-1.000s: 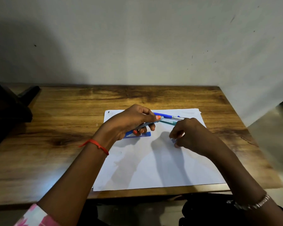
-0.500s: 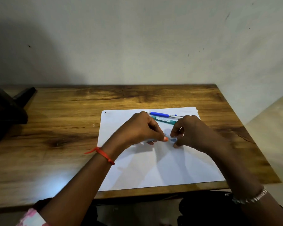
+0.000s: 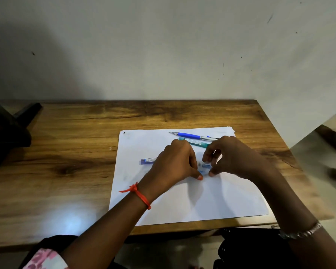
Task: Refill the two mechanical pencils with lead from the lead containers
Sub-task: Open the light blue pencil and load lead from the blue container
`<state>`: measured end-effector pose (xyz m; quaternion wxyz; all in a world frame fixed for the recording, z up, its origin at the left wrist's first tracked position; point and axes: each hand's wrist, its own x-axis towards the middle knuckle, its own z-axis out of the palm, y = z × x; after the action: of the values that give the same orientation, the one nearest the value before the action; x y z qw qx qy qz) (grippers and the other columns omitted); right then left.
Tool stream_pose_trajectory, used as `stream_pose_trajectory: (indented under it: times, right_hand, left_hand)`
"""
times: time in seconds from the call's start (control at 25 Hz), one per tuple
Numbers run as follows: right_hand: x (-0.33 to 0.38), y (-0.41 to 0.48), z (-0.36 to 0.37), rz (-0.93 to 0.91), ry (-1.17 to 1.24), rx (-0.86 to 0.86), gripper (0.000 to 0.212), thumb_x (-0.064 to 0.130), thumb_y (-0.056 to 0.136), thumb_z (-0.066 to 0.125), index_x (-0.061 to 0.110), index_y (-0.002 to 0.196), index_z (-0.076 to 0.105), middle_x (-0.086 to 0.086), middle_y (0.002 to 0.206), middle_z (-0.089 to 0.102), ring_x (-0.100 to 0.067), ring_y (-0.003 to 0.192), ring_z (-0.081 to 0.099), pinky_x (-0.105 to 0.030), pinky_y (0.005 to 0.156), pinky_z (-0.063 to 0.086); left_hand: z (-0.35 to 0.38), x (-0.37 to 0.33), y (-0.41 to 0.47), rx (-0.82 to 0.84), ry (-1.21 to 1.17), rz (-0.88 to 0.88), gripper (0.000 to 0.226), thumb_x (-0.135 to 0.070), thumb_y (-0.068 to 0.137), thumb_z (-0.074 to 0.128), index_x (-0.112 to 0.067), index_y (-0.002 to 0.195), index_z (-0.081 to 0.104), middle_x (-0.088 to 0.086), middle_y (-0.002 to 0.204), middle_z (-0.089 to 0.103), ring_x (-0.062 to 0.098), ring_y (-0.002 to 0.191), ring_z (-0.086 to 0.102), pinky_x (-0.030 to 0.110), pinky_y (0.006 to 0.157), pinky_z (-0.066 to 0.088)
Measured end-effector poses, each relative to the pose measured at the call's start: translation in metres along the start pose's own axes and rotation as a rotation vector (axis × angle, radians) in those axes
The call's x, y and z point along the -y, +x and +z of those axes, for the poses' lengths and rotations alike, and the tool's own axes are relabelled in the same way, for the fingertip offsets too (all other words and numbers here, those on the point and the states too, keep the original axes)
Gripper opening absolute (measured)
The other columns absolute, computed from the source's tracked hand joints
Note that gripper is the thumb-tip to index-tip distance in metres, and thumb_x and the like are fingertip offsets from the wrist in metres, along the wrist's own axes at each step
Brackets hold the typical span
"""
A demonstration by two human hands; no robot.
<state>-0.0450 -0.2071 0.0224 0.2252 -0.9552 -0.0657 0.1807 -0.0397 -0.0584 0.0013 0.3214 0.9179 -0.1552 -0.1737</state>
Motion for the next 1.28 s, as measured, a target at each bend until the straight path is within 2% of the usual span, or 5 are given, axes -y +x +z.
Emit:
stream_pose_trajectory:
  times: [0.2,0.4,0.64,0.88,1.28]
  right_hand:
    - [-0.007,0.001,-0.002,-0.018,0.002,0.001,0.029,0.004,0.063,0.081,0.014,0.088,0.070,-0.003,0.093,0.066,-0.016,0.083,0.062,-0.026,0.076,0.053]
    - [-0.010,0.003,-0.004,-0.029,-0.001,0.014,0.030,0.004,0.062,0.081,0.015,0.088,0.070,-0.003,0.092,0.068,-0.015,0.082,0.062,-0.026,0.076,0.054]
    - [-0.012,0.004,-0.005,-0.033,0.002,0.024,0.030,0.005,0.063,0.081,0.015,0.089,0.070,-0.003,0.092,0.067,-0.015,0.081,0.062,-0.027,0.077,0.054]
    - [-0.011,0.004,-0.002,-0.021,0.012,0.032,0.030,0.004,0.064,0.081,0.013,0.090,0.070,-0.003,0.092,0.067,-0.013,0.081,0.061,-0.020,0.072,0.051]
    - [-0.010,0.003,-0.002,-0.028,0.040,0.047,0.030,0.004,0.063,0.081,0.016,0.089,0.070,-0.004,0.090,0.068,-0.017,0.083,0.062,-0.028,0.076,0.054]
  left_hand:
    - [0.003,-0.002,0.008,0.022,0.017,-0.002,0.032,-0.026,0.071,0.077,-0.005,0.094,0.073,0.013,0.092,0.072,0.015,0.073,0.057,0.025,0.071,0.046]
    - [0.001,-0.006,0.010,0.053,0.016,-0.021,0.034,-0.025,0.072,0.076,-0.004,0.098,0.072,0.015,0.095,0.072,0.017,0.076,0.057,0.019,0.059,0.039]
    - [0.002,-0.006,0.011,0.047,0.051,-0.043,0.036,-0.029,0.074,0.074,-0.005,0.100,0.072,0.014,0.098,0.070,0.023,0.091,0.062,0.023,0.063,0.038]
    - [0.003,-0.002,0.009,0.043,0.047,-0.046,0.037,-0.030,0.073,0.074,-0.004,0.100,0.072,0.014,0.096,0.071,0.024,0.090,0.063,0.025,0.069,0.040]
    - [-0.002,0.006,0.006,-0.007,0.020,0.015,0.034,-0.032,0.069,0.077,-0.004,0.089,0.075,0.014,0.086,0.072,0.023,0.077,0.063,0.034,0.072,0.051]
